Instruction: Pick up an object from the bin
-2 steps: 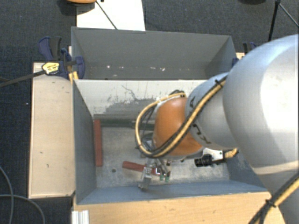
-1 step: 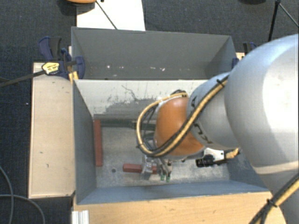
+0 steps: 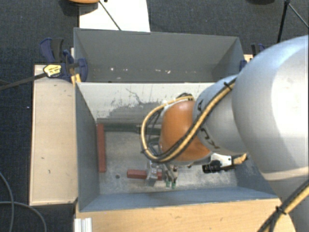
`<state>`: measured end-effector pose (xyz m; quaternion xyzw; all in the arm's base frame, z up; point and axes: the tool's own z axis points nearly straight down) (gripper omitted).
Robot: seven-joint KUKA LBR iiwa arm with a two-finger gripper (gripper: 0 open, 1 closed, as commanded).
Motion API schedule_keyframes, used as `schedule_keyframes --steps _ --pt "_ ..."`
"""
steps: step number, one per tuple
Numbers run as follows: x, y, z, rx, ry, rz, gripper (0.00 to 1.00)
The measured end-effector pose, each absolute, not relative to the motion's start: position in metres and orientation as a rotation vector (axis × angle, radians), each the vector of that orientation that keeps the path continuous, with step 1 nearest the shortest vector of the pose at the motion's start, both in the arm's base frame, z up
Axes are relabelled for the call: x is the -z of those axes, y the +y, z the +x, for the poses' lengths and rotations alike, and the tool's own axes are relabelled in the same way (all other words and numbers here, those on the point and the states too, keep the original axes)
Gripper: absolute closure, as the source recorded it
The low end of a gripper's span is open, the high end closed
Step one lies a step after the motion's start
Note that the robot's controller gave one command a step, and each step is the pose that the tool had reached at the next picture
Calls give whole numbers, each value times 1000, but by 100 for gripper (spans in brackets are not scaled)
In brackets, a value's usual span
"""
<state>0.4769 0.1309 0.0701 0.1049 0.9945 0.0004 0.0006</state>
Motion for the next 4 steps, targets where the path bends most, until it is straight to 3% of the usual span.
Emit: schedule_keyframes --steps 1,2,4 --pt "-80 130 474 5 3133 330 100" --pt "-105 131 477 -1 3124 330 100" --pt "-112 130 476 1 3127 330 100"
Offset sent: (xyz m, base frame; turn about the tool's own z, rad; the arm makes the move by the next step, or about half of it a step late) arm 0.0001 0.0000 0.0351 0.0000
